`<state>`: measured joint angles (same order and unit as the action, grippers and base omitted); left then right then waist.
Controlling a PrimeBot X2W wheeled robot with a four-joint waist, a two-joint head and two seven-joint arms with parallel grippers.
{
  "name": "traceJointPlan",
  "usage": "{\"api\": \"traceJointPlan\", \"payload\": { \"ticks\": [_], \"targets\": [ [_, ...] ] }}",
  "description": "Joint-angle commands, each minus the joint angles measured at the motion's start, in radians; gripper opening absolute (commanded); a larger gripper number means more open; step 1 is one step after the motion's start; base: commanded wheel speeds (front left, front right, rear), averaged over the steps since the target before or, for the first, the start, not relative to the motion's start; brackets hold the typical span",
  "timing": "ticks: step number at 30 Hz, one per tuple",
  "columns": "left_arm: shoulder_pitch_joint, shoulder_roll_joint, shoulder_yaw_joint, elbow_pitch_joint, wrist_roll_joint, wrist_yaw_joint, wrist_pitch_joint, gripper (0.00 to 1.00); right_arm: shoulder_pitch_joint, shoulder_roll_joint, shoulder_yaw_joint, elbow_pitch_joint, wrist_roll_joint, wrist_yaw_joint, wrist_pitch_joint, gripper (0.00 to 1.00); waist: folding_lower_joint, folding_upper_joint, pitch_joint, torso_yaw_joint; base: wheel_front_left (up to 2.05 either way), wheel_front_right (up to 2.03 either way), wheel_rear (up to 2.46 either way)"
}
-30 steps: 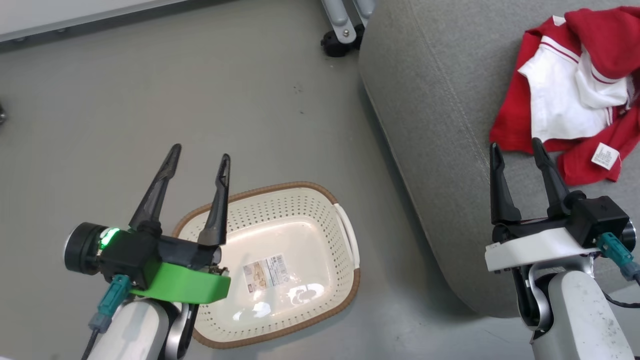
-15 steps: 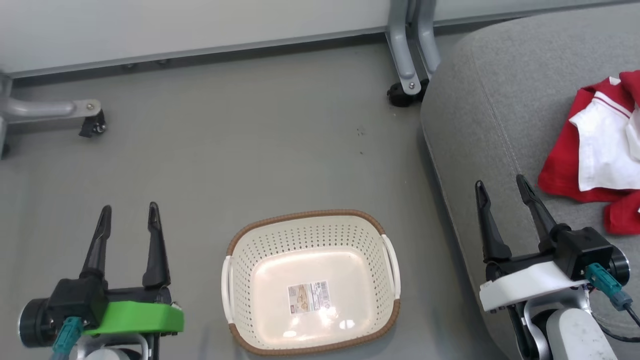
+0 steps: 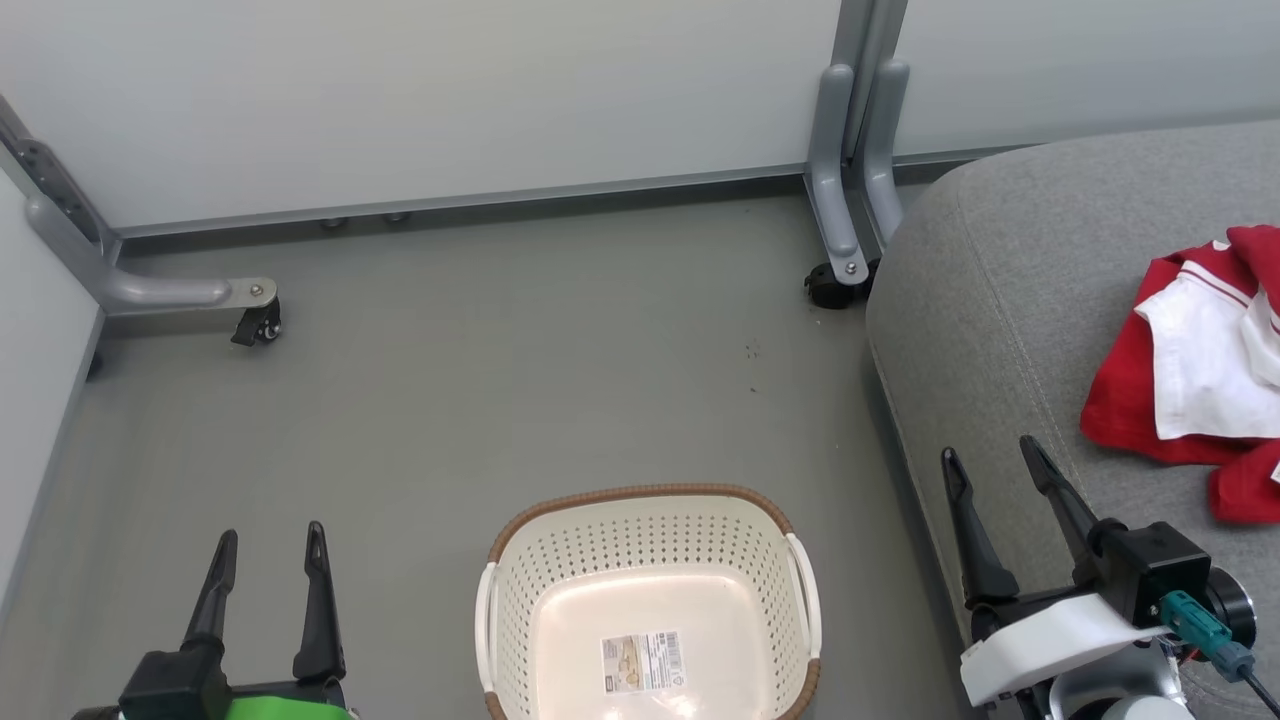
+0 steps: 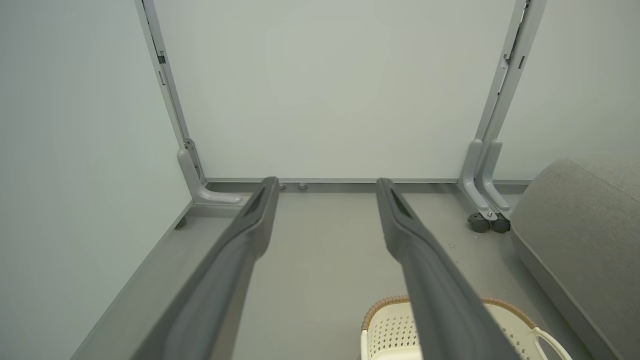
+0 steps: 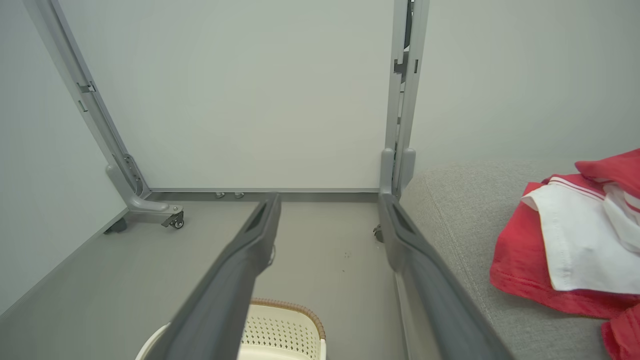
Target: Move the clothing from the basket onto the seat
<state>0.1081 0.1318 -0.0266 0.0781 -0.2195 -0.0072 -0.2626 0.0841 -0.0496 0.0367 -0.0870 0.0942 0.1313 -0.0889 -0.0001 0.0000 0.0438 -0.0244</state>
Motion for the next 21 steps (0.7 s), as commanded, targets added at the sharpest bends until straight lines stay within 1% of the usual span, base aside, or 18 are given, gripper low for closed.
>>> {"api": "traceJointPlan", "payload": {
  "ticks": [1,11,21],
  "targets": [
    [0.02,-0.007,0.008,0.01,0.018,-0.01,-0.003,1.0,0.022,-0.002,0.003,-0.006,0.008,-0.001,0.006,1.0,0.0001,0.0,-0.026,-0.001,0.0,0.0,0.0],
    [0.053,-0.026,0.025,0.046,0.057,-0.047,-0.003,1.0,0.073,-0.002,0.007,-0.023,0.026,-0.001,0.022,1.0,0.0001,0.0,-0.058,-0.008,0.0,0.0,0.0],
    [0.049,-0.039,0.038,0.066,0.084,-0.061,-0.003,1.0,0.082,-0.002,0.011,-0.025,0.039,-0.001,0.03,1.0,0.0001,0.0,-0.06,-0.005,0.0,0.0,0.0]
  ]
}}
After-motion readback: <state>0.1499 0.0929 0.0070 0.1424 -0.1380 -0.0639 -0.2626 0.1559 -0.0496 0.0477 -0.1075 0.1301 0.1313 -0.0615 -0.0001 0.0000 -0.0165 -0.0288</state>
